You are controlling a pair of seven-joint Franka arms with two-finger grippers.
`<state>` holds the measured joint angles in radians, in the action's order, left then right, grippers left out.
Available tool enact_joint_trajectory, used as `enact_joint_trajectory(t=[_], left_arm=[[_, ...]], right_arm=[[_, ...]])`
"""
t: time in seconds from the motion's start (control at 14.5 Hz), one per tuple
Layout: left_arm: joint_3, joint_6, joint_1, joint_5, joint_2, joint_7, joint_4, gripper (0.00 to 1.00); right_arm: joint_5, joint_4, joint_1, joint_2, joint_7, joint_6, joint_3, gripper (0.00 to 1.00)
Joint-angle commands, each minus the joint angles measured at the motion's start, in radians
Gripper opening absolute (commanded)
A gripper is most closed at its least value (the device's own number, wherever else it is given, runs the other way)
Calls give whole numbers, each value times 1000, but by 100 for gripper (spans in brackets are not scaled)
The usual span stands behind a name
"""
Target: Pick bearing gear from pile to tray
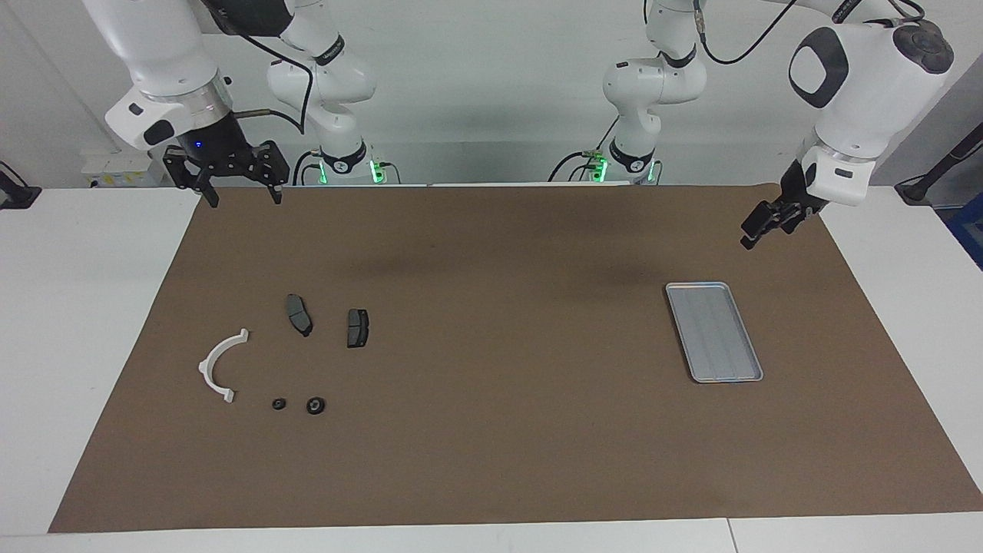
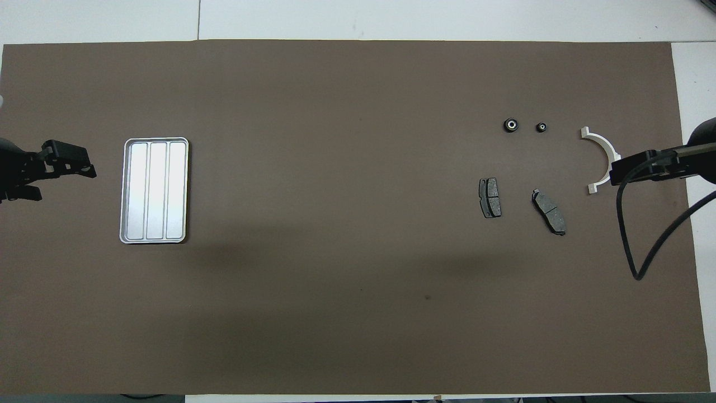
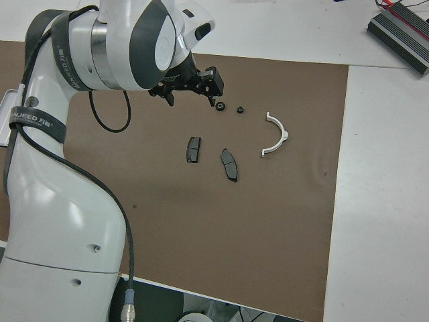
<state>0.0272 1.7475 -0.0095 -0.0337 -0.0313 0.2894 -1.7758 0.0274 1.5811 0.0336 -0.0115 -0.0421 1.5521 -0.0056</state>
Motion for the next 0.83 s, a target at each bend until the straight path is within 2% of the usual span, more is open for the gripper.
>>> enact_joint_trajectory(t=[0.0, 0.48, 0.76], left_arm=[[10, 0, -9, -12, -10, -7, -4, 100], [10, 0, -9, -12, -12, -7, -4, 100], [10, 0, -9, -12, -10, -9, -4, 100]], right_arm=[[20, -50, 3, 88, -22, 34, -1, 100], [22, -102, 2, 298, -22, 149, 2, 100], [26, -102, -9, 378, -24, 212, 2, 100]])
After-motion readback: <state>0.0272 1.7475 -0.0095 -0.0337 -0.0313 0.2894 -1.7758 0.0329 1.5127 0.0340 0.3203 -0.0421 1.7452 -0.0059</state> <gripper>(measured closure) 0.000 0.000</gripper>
